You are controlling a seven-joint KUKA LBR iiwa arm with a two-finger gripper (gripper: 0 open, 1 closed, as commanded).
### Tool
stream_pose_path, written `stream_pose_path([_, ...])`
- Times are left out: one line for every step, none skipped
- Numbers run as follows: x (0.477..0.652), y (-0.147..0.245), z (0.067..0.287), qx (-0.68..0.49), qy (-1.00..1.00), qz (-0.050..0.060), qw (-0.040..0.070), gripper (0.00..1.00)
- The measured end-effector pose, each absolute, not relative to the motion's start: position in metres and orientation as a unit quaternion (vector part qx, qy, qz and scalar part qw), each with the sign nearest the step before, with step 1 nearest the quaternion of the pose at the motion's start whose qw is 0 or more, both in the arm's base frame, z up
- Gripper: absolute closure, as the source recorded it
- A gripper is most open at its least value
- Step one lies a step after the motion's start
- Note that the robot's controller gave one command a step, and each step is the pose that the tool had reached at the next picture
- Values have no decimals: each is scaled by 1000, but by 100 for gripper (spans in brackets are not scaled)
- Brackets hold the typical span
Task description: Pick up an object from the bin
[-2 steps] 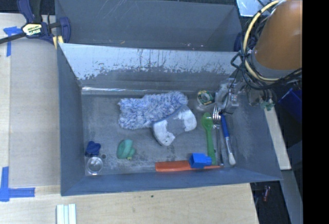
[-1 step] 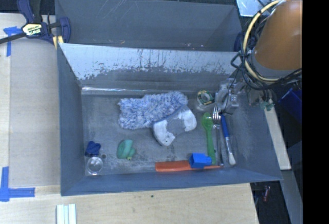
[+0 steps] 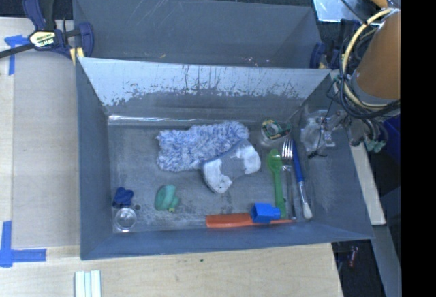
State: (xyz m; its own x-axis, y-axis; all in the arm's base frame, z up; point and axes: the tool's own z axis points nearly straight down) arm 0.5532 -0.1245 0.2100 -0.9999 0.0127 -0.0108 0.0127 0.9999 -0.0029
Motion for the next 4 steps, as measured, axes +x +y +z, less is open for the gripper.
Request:
stream_pose_path([569,-52,159,-79,997,0,6,100])
stream_pose_path([551,-115,159,0,1000,-4,10,100])
stream_pose_path([568,-69,71,-175,985,-1,8,100])
stream_pose_path([559,-115,83,-106,994,-7,14,100])
